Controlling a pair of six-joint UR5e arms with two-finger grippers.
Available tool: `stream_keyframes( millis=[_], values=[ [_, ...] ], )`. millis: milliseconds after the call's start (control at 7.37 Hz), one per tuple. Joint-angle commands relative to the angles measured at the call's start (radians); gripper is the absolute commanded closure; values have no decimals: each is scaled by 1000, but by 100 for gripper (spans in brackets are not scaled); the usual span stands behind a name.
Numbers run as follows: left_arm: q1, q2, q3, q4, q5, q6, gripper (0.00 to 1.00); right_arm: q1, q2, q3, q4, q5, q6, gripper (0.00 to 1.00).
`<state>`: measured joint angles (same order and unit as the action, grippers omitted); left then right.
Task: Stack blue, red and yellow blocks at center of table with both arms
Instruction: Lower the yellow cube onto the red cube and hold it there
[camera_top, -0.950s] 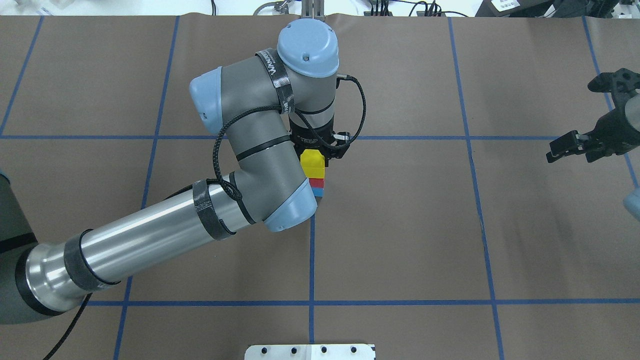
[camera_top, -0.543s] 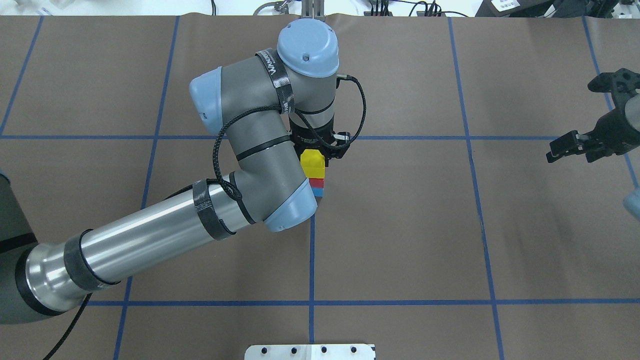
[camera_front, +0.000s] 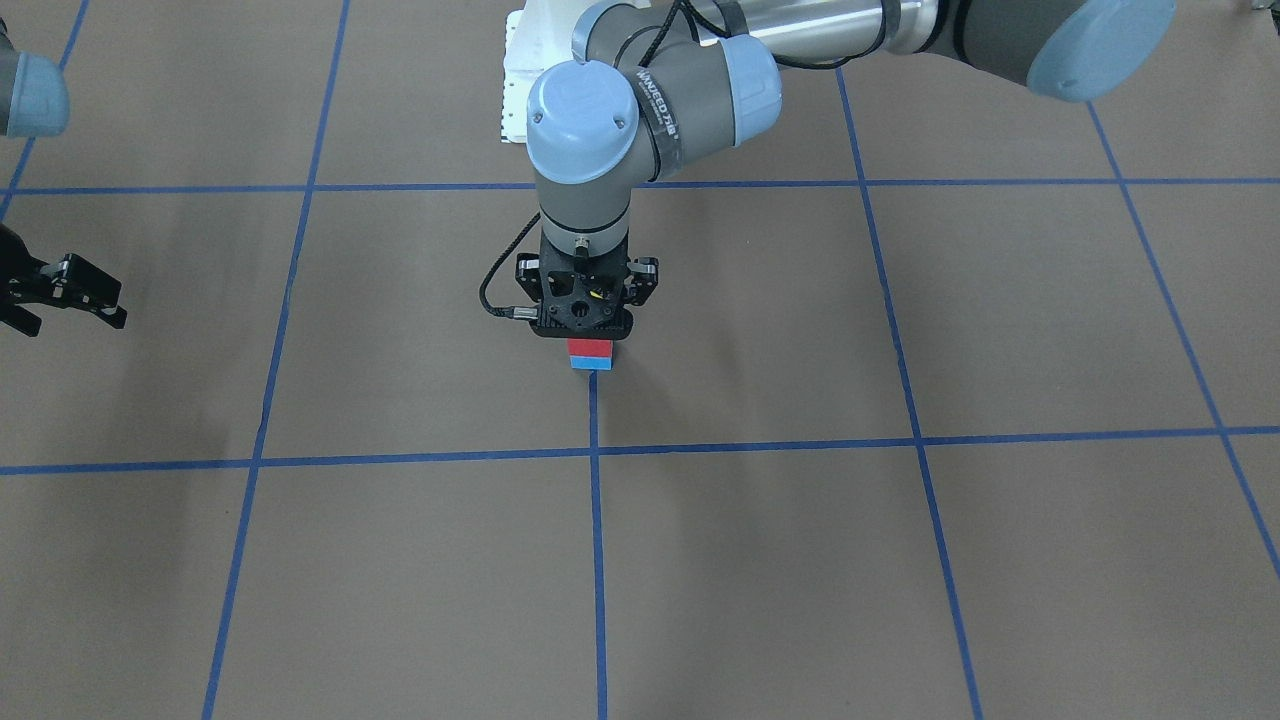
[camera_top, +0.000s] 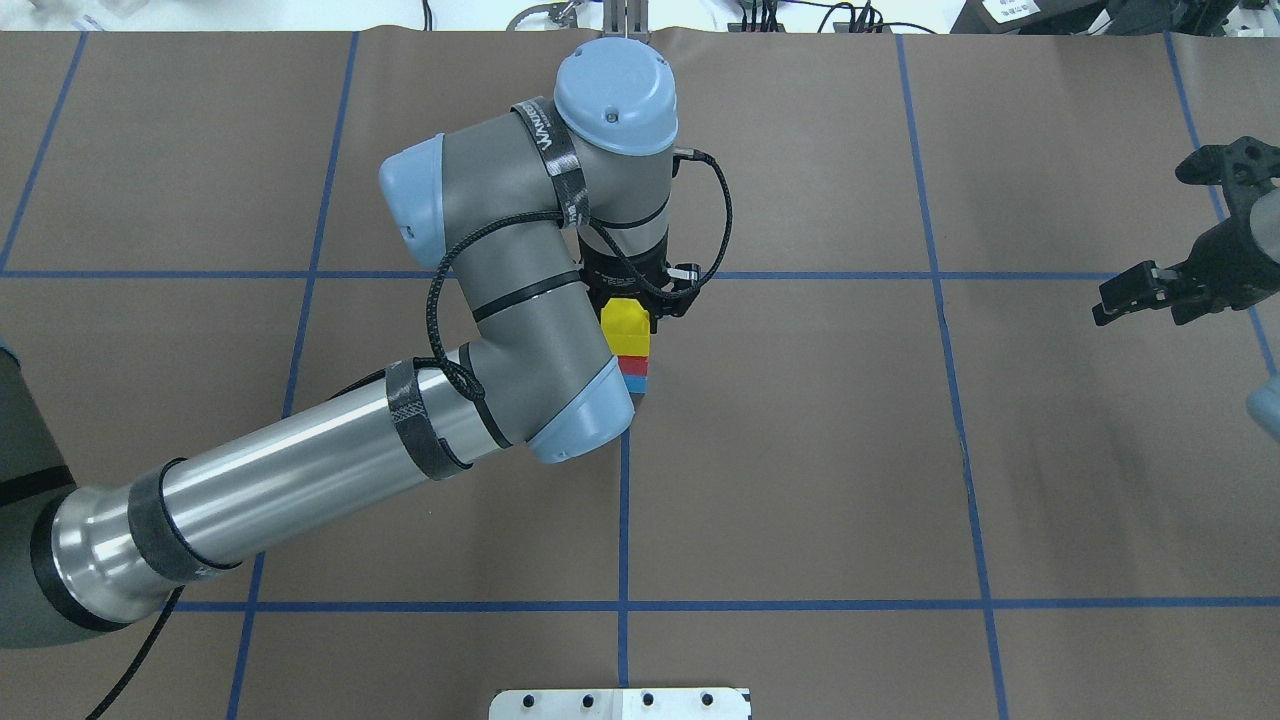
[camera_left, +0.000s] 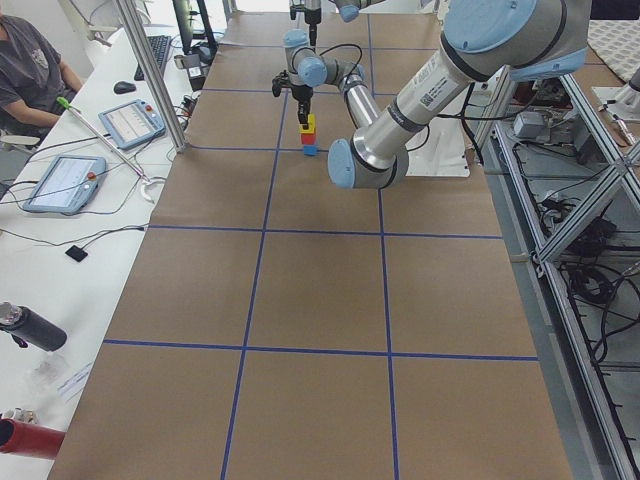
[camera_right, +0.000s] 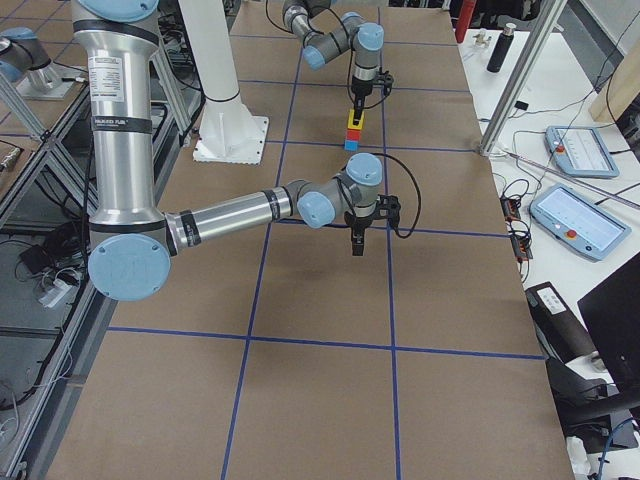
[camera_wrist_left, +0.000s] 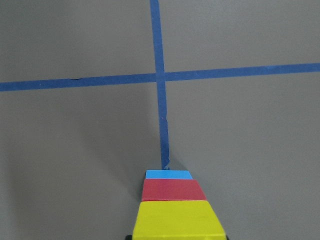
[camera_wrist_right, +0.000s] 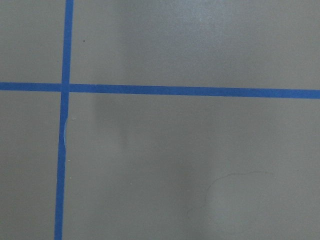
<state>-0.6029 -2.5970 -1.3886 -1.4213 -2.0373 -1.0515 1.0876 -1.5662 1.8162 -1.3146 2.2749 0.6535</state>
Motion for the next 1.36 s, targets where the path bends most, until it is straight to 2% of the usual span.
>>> stream_keyframes(
  millis=[0, 814, 950, 1221],
  values=[
    [0, 0, 0, -1, 0, 7, 97, 0, 0, 0, 0, 0, 0, 0],
    [0, 2, 2, -1, 0, 11, 80, 0, 0, 0, 0, 0, 0, 0],
    [0, 2, 2, -1, 0, 10, 68, 0, 0, 2, 0, 2, 0, 0],
    [0, 2, 0, -2, 0, 7, 28, 0, 0, 2, 0, 2, 0, 0]
  ],
)
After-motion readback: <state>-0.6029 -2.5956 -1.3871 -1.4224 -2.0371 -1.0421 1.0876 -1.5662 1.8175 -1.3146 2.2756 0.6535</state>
